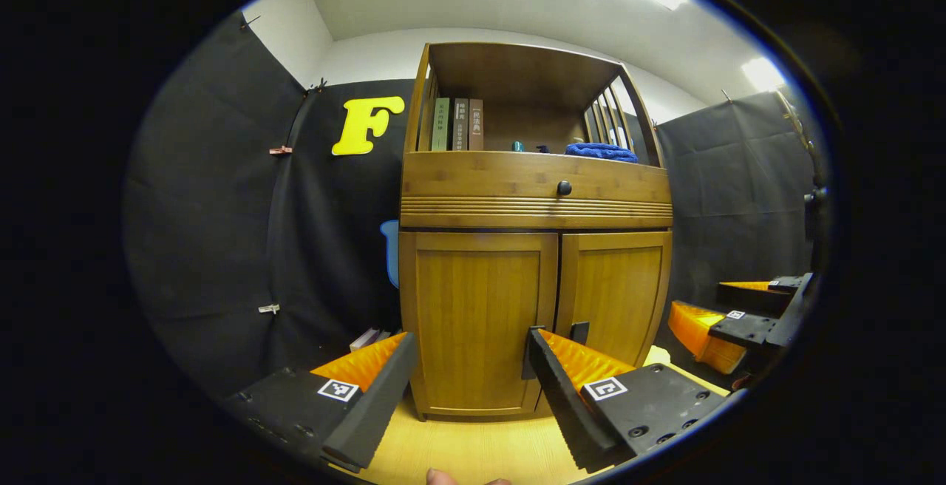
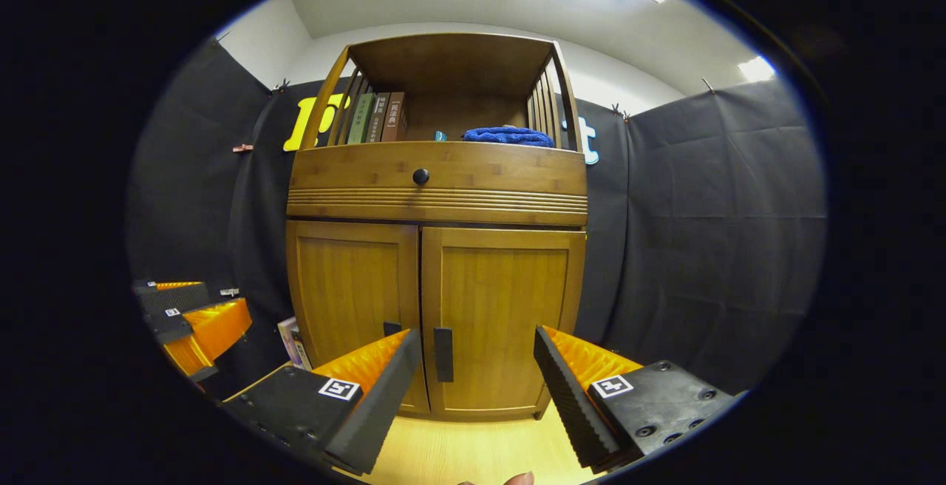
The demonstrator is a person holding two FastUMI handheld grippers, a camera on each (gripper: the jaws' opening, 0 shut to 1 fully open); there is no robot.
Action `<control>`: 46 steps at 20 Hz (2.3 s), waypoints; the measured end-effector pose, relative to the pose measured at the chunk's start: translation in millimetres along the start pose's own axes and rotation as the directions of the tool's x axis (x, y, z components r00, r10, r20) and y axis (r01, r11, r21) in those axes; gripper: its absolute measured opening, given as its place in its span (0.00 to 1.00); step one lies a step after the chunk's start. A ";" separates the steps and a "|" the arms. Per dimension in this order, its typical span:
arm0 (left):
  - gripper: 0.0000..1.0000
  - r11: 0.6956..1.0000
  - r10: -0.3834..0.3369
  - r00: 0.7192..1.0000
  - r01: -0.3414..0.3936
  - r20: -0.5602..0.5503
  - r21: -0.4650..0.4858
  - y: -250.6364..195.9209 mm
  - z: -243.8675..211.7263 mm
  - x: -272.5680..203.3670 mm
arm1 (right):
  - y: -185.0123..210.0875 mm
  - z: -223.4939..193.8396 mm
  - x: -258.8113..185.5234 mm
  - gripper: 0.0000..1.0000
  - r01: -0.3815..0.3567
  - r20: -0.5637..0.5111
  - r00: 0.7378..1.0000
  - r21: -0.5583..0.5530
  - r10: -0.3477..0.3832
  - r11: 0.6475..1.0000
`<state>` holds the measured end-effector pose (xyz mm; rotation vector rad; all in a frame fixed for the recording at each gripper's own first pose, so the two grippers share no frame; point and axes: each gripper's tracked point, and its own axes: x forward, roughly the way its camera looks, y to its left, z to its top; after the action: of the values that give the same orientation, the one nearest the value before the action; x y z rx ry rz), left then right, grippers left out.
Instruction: Open the right door of the double-door shoe cabinet with the right hand, and open the left door with the left hand.
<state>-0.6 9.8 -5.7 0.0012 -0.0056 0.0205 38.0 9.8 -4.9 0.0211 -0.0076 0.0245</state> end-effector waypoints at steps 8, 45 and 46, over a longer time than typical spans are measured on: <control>0.96 1.000 0.010 1.000 -0.010 -0.014 0.005 10.0 -8.3 22.5 | 16.9 -46.2 68.1 0.98 -0.034 -0.027 0.999 0.044 0.035 0.998; 0.95 0.999 0.039 0.999 -0.039 -0.034 -0.004 45.2 -11.8 18.7 | 28.5 -159.3 124.2 0.27 -0.145 -0.167 0.973 0.093 0.159 0.985; 0.93 0.999 0.042 0.999 -0.042 -0.034 -0.006 44.8 -11.8 15.9 | 25.4 -158.4 117.5 0.27 -0.149 -0.167 0.972 0.097 0.163 0.984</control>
<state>14.5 55.0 -17.3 -0.0060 0.0279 0.0621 156.0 41.3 -161.9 0.1024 0.1670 0.1843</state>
